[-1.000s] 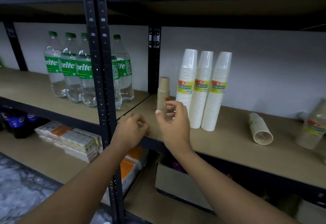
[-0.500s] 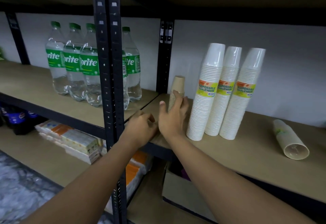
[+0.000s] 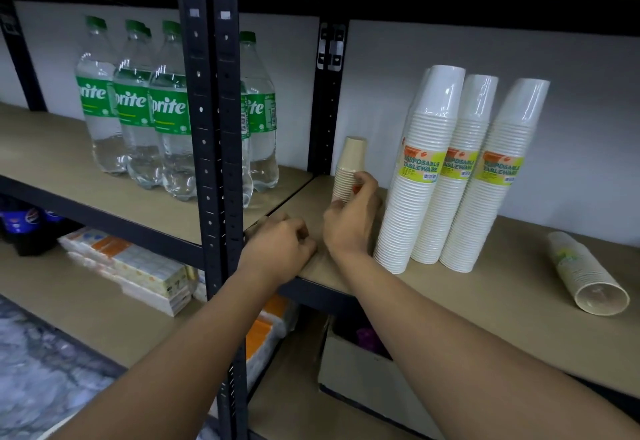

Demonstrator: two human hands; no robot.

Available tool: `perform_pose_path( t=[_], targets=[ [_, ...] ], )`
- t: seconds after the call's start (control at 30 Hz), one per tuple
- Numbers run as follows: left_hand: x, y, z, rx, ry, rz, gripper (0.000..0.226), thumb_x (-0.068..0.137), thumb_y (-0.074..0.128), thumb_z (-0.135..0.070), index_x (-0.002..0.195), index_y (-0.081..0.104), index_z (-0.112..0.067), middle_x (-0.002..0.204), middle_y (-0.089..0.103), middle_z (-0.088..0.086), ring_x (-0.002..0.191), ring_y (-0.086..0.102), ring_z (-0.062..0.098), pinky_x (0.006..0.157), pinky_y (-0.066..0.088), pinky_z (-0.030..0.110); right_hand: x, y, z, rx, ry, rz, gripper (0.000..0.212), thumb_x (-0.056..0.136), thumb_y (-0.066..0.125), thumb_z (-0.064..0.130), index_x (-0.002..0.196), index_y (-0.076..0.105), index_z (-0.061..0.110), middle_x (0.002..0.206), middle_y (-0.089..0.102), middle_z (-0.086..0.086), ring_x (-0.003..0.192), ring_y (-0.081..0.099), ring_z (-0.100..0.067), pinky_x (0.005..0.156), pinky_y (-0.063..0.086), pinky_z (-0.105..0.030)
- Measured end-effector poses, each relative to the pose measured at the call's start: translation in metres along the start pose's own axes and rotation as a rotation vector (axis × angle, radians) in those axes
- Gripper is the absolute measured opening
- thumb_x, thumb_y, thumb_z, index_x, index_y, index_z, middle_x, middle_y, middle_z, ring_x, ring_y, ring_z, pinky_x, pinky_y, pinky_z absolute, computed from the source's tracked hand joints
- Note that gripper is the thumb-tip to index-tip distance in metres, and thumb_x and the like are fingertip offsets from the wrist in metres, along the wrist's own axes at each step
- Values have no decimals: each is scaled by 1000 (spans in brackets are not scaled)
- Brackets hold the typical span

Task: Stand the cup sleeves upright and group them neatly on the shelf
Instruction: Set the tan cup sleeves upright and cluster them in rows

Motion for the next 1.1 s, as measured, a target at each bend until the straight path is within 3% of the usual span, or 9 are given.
perform_pose_path(
  t=[0.13, 0.23, 0.47, 0.63, 0.8, 0.93, 1.1],
  targets=[
    [0, 1, 1, -10, 2, -2, 28, 89, 55, -41, 105, 68, -23, 117, 56, 2, 112, 49, 26, 85, 46, 34, 4, 4, 0, -16, -27, -7, 57, 82, 68, 14, 131, 40, 21, 120, 52, -7, 108, 53, -23, 92, 50, -48],
    [1, 2, 2, -2, -5, -6, 27, 89, 54, -42, 103, 68, -24, 117, 55, 1, 112, 48, 25, 85, 47, 34, 8, 9, -2, 27, -18, 22, 56, 84, 67, 8, 132, 40, 18, 120, 54, -7, 106, 54, -21, 90, 52, -47],
    [-3, -1, -4, 15, 37, -19, 26, 90, 54, -37, 98, 66, -16, 108, 57, 6, 102, 52, 27, 83, 50, 38, -3, 7, 6, 70, -58, 85, 48, 86, 63, 4, 128, 41, 16, 121, 51, -5, 106, 54, -19, 88, 50, -35],
    [-20, -15, -12, -33, 68, -34, 20, 89, 58, -27, 85, 64, -9, 91, 55, 7, 86, 57, 28, 71, 49, 34, -31, -11, 26, 129, -93, 216, 48, 89, 61, 4, 131, 40, 14, 125, 48, -5, 111, 51, -15, 87, 42, -22],
    [-51, -40, -15, -55, 58, -62, 20, 90, 61, -30, 99, 68, -14, 101, 58, 2, 90, 60, 19, 79, 54, 38, -65, -49, 39, 178, -143, 253, 46, 90, 63, 11, 128, 40, 21, 125, 48, 1, 110, 50, -13, 90, 46, -25],
    [-72, -52, -35, -46, 59, -52, 17, 90, 60, -31, 100, 66, -19, 102, 57, -1, 88, 57, 15, 73, 47, 31, -87, -98, 41, 220, -175, 274, 43, 93, 64, 17, 127, 39, 25, 124, 49, 7, 108, 50, -6, 87, 40, -6],
    [-89, -45, -91, -49, 137, -84, 18, 88, 59, -32, 97, 67, -19, 98, 57, -2, 89, 55, 16, 72, 41, 30, -90, -175, 37, 259, -183, 217, 43, 92, 65, 17, 124, 39, 29, 124, 51, 6, 111, 53, -7, 89, 44, -11]
  ],
)
Point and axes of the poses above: each hand's wrist, its own x-axis towards the middle knuckle, its own y-axis out of the palm, z = x × y, the point moved 6 cm from there along x, towards the middle knuckle
